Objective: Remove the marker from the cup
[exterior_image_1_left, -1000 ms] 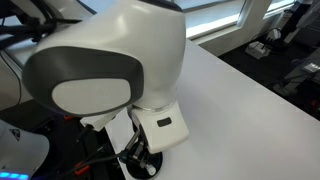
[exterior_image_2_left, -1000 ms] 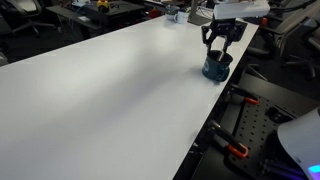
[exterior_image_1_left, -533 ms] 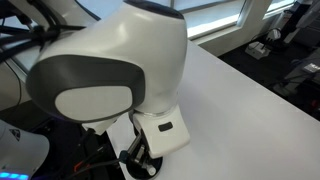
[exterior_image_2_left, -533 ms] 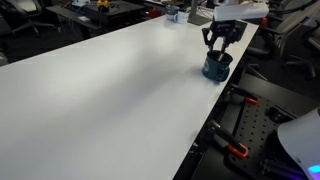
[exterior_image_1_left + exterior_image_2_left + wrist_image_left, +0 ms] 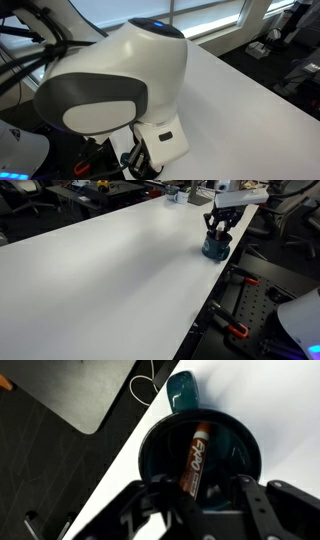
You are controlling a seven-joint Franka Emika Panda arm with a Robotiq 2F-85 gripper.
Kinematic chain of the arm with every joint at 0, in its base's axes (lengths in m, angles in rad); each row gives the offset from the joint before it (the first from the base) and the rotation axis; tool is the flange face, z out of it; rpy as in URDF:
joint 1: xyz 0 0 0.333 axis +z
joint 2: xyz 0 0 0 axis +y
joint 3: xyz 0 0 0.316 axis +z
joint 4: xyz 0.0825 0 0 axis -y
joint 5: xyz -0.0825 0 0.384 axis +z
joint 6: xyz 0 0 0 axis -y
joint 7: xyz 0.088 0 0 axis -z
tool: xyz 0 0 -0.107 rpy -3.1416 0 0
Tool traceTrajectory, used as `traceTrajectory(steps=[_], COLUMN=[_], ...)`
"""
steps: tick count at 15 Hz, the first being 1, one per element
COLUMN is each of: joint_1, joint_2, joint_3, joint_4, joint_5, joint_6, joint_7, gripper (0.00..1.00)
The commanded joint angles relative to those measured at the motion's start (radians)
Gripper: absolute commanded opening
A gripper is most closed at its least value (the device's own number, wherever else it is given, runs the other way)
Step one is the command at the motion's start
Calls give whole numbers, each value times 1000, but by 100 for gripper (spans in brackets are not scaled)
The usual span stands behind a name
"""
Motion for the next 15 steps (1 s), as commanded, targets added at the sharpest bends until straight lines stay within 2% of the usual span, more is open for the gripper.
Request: traceTrajectory(steps=[1,2,4,5,7,9,11,13,15], joint_1=[29,31,36,37,40,38,34,34,34], joint_2=[-4,-7,-3,-2,-3,-5,-4,-4,-9], joint_3=[-35,-39,-46,-51,-64,-73,-79,-85,-85], joint_4=[-9,-11,-14,-19,-34,-46,-56,-65,-73], joint_5=[-26,-30,-54,-78,-151,-209,-240,-259,-260], joint_6=[20,20,37,57,102,131,154,164,163], joint_7=[6,4,9,7,-6,-28,-51,-69,-93], gripper=[45,41,23,12,0,5,0,0,27])
